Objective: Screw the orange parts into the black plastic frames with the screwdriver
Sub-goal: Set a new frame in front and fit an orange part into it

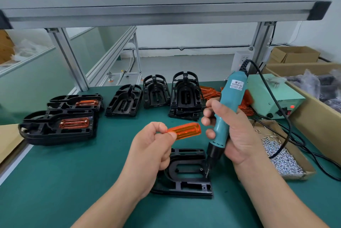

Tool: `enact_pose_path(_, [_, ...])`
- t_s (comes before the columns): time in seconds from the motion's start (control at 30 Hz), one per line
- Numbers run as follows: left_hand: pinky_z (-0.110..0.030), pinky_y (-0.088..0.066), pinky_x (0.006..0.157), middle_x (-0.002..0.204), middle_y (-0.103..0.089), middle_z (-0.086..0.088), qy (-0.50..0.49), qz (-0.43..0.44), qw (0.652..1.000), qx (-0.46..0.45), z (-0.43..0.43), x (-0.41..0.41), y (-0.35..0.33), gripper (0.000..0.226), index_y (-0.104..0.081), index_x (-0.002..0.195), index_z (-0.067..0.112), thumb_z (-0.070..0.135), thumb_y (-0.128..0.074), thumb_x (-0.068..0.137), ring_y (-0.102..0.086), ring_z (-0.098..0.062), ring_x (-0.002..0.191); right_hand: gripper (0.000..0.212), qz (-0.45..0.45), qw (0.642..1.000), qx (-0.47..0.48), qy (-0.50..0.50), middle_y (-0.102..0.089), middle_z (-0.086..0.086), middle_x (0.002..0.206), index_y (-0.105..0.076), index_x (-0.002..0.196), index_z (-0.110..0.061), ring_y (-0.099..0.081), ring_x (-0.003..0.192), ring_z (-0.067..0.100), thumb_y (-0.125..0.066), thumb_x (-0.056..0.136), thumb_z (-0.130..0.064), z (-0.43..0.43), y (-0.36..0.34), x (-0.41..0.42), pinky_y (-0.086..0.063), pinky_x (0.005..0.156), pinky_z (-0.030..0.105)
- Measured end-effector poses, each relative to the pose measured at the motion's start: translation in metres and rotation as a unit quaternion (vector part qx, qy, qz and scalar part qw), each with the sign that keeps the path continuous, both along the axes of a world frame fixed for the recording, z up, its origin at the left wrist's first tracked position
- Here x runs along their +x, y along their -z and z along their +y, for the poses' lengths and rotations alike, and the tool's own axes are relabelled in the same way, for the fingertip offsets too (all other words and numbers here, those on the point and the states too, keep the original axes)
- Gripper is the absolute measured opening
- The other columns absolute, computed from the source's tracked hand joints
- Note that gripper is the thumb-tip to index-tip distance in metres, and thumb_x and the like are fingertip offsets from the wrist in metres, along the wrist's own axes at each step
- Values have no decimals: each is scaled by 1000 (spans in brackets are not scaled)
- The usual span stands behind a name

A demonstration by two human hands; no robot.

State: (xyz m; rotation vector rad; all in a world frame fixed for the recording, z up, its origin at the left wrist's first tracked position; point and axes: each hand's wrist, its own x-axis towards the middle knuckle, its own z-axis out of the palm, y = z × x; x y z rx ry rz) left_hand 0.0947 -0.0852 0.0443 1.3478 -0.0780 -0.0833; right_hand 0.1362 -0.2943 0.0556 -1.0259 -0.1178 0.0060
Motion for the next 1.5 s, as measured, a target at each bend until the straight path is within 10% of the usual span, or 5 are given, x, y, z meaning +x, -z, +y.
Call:
enact_pose_path(0.23, [-20,-19,38,61,-20,6,59,73,983,-155,-1,-3,-8,26,-43,74,24,22,-61,93,-16,-10,50,41,-32,994,-71,-76,-68,11,89,-71,109,-11,-64,70,19,-92,79,-30,14,-5,-9,-46,43,26])
enact_pose_path(0.57, [-22,-19,45,60,-27,-1,157,0,985,74,-18,-21,-6,40,-52,86,4,38,-71,79,-19,-14,48,25,-50,991,-115,-55,-64,19,87,-77,93,-24,-60,74,28,-90,73,-31,18,-8,-12,-56,65,34])
enact_pose_path(0.77, [-18,-16,45,59,-27,0,68,29,997,-13,-10,-13,-9,20,-53,73,17,22,-70,83,-14,-14,49,73,-68,986,-141,-65,-66,12,72,-66,102,-4,-59,52,19,-92,68,-63,17,-8,-14,-48,44,26])
enact_pose_path(0.97, [-20,-15,45,59,-29,2,57,16,997,-44,-8,-14,-7,27,-55,67,24,28,-67,90,-15,-15,50,31,-97,970,-203,-93,-70,15,78,-72,100,-15,-66,58,24,-90,78,-28,16,-8,-17,-48,43,28])
enact_pose_path(1.5, [-23,-30,51,58,-35,8,80,-231,876,417,29,-3,-6,42,-58,130,58,56,-71,90,-35,-6,52,28,-61,948,-265,-167,-63,10,66,-67,92,-8,-56,46,20,-83,80,-28,1,-4,-16,-45,43,26])
